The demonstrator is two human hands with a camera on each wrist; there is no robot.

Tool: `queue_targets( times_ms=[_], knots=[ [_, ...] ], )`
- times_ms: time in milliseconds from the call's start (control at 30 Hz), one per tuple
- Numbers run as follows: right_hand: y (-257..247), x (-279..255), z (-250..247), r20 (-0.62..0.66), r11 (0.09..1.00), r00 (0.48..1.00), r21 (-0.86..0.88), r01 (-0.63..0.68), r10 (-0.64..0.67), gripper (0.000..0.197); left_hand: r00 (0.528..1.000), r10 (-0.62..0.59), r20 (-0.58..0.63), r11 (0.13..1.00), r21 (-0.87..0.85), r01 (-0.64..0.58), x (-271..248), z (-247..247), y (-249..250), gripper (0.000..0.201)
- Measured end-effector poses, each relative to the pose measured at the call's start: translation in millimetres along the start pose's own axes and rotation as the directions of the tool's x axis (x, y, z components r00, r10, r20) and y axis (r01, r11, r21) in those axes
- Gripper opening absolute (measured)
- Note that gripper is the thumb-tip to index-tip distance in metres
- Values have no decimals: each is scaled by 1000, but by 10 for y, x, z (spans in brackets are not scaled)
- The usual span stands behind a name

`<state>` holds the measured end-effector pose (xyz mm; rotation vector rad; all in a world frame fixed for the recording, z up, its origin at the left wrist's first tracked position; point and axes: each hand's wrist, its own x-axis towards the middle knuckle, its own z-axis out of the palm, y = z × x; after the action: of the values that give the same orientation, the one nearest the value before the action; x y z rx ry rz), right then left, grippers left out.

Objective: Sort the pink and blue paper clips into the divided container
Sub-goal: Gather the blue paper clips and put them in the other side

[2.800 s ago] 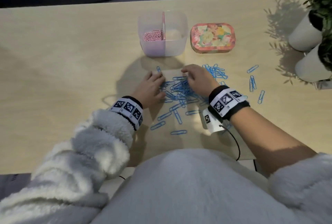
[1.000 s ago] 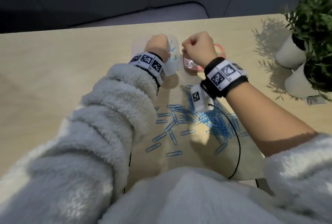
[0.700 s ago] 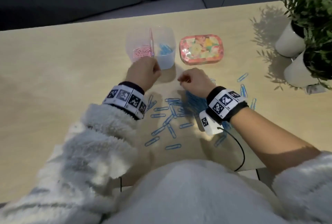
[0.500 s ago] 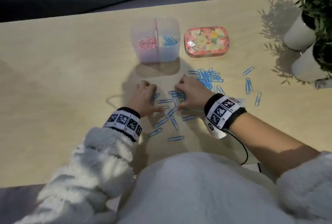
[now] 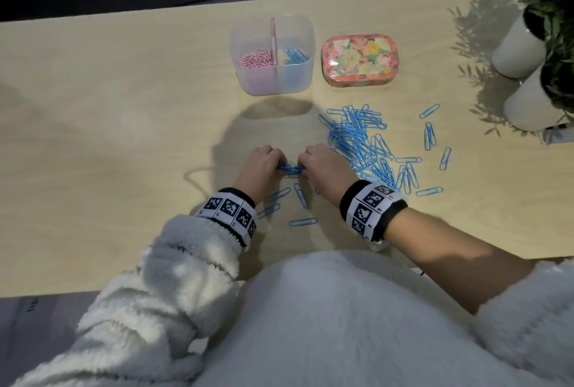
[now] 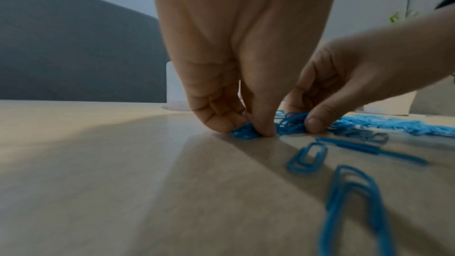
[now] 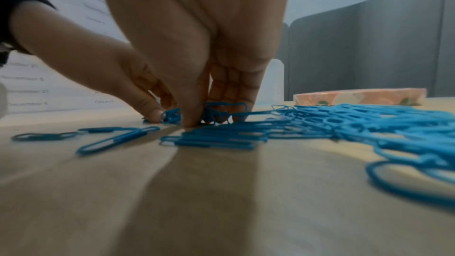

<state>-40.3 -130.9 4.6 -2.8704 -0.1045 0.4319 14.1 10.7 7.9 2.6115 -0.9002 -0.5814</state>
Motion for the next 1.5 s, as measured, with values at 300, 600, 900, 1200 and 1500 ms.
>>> queue_targets(
  times_ms=[300,600,900,1200,1500],
  knots=[
    [257,101,-216,53,953,990,269,-138,129,16,1000,-23,9,1000,-3,23,3,-71,-80,15],
    [473,1002,-1358,-125,815,915,512,-271,383,34,997,-25,73,999,48,21,77,-91,-89,18],
    [436,1726,-1588,-121,818,878,441,-371,463,20,989,-33,141,983,182,7,121,-4,-101,22],
    [424,404,-904,84,917,985,361,-172,152,22,1000,1,-4,995,-103,-1,350,-438,40,17],
    [400,-321,-133,111,988,994,155,-23,5,46,983,0,-186,994,107,20,1521,-1196,408,30]
  ],
)
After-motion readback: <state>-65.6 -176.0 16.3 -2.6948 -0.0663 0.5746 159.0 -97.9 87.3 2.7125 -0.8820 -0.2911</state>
